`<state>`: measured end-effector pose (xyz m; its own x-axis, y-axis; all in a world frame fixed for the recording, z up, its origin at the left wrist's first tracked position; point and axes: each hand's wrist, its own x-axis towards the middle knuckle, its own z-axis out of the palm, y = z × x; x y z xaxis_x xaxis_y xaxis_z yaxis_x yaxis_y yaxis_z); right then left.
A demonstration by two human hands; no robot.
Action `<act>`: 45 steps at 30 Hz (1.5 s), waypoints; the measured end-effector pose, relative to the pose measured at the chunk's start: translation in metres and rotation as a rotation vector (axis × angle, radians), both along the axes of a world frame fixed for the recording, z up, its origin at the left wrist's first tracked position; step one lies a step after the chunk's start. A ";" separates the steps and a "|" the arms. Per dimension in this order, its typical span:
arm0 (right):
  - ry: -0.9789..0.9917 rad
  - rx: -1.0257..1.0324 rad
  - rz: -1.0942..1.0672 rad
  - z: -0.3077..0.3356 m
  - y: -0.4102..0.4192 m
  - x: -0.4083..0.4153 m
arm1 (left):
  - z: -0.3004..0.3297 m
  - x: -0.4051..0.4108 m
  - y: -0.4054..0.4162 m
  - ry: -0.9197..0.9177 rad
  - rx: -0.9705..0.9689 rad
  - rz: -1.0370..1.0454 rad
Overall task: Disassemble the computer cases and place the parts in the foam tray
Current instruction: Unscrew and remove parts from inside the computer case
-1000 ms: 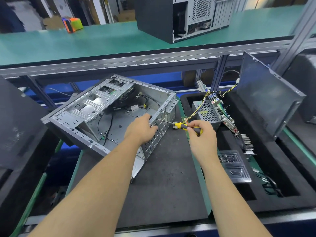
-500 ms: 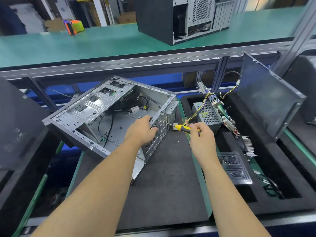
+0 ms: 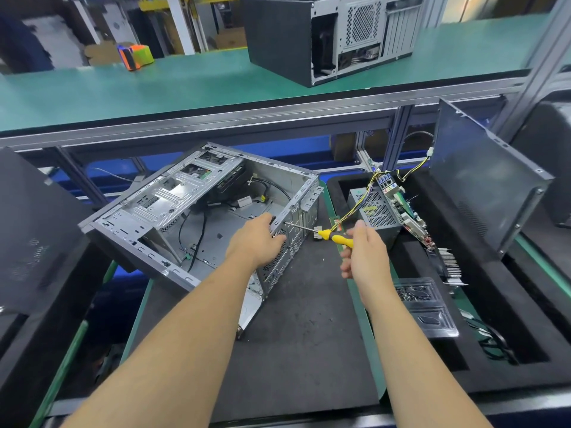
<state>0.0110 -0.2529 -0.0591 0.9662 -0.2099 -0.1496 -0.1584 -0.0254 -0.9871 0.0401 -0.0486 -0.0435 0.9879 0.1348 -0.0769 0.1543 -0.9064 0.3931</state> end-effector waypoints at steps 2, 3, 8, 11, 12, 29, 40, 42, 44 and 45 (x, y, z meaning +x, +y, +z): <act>-0.006 -0.029 0.009 -0.003 -0.003 0.001 | 0.000 0.000 0.000 0.001 -0.004 0.004; -0.041 -0.049 0.019 -0.004 -0.004 0.002 | 0.000 0.000 0.000 0.002 -0.005 0.005; -0.251 -0.188 0.057 0.001 -0.004 -0.005 | -0.001 0.001 0.000 0.001 0.001 0.007; -0.319 -0.177 0.083 0.003 -0.001 -0.009 | -0.001 0.001 -0.001 0.001 0.007 0.007; -0.336 -0.180 0.092 0.003 -0.002 -0.009 | -0.001 0.001 -0.001 0.002 0.006 0.007; -0.080 -0.177 0.061 -0.003 -0.010 0.004 | -0.002 0.001 0.001 -0.008 0.003 0.001; -0.333 -0.194 0.044 0.004 -0.007 -0.009 | -0.002 0.001 0.000 -0.007 0.000 0.003; -0.312 -0.135 0.052 0.006 -0.008 -0.007 | -0.002 0.000 0.000 -0.004 -0.001 0.003; -0.277 -0.072 0.065 0.005 -0.007 -0.004 | -0.002 0.000 0.000 -0.003 -0.003 0.007; -0.233 -0.042 0.060 0.004 -0.005 -0.003 | -0.002 0.001 0.000 -0.002 -0.006 0.009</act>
